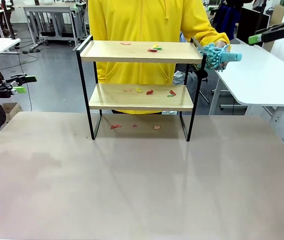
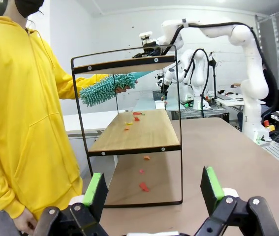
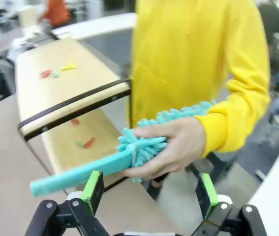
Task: Clean the shelf.
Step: Pick up the Duster handed by the human.
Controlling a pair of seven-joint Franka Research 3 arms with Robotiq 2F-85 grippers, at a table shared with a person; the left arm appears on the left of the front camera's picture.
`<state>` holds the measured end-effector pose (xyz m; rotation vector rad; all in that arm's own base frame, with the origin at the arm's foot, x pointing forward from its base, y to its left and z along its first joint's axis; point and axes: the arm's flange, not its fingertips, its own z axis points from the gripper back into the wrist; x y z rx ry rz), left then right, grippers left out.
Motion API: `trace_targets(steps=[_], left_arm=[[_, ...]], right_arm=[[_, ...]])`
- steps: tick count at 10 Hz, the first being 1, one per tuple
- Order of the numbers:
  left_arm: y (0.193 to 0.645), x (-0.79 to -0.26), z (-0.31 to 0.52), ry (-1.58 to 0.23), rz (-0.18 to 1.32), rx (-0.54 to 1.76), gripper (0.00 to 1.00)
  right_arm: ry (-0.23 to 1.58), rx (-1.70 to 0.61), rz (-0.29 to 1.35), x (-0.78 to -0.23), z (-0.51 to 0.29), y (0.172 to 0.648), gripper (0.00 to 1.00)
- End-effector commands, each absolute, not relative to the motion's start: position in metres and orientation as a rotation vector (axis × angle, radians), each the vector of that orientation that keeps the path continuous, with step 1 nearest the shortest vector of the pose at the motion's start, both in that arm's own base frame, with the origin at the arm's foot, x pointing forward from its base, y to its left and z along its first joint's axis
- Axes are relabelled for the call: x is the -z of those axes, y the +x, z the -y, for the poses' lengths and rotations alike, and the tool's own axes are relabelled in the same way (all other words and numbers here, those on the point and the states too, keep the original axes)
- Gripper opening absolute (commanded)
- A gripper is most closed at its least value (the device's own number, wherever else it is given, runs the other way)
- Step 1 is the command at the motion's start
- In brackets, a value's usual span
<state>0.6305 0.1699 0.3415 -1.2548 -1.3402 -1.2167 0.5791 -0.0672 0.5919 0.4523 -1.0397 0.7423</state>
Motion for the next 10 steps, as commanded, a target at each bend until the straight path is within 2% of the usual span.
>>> trace_targets(steps=[1,3,4,5,7,8,10], left_arm=[[0.631,-0.343,-0.170,-1.246,1.340,1.218,1.00],[0.631,-0.343,-0.170,-1.246,1.340,1.218,1.00],[0.631,-0.343,-0.170,-1.246,1.340,1.218,1.00],[0.631,-0.343,-0.170,-1.246,1.340,1.218,1.00],[0.631,-0.343,-0.170,-1.246,1.340,1.218,1.00],[0.631,-0.343,-0.170,-1.246,1.340,1.218,1.00],[0.631,-0.343,-0.170,-1.246,1.340,1.218,1.00]], right_arm=[[0.294,-0.545,0.893,-0.598,0.026,0.567,1.00],[0.203,-0.475,0.807,-0.616,0.011,0.568,1.00],[0.257,-0.496,0.876,-0.615,0.010,0.576,1.00],[0.202,-0.542,0.925,-0.611,0.017,0.569,1.00],[0.202,-0.542,0.925,-0.611,0.017,0.569,1.00],[0.198,-0.514,0.893,-0.609,0.011,0.571,1.00],[0.157,-0.434,0.767,-0.654,-0.018,0.544,1.00]])
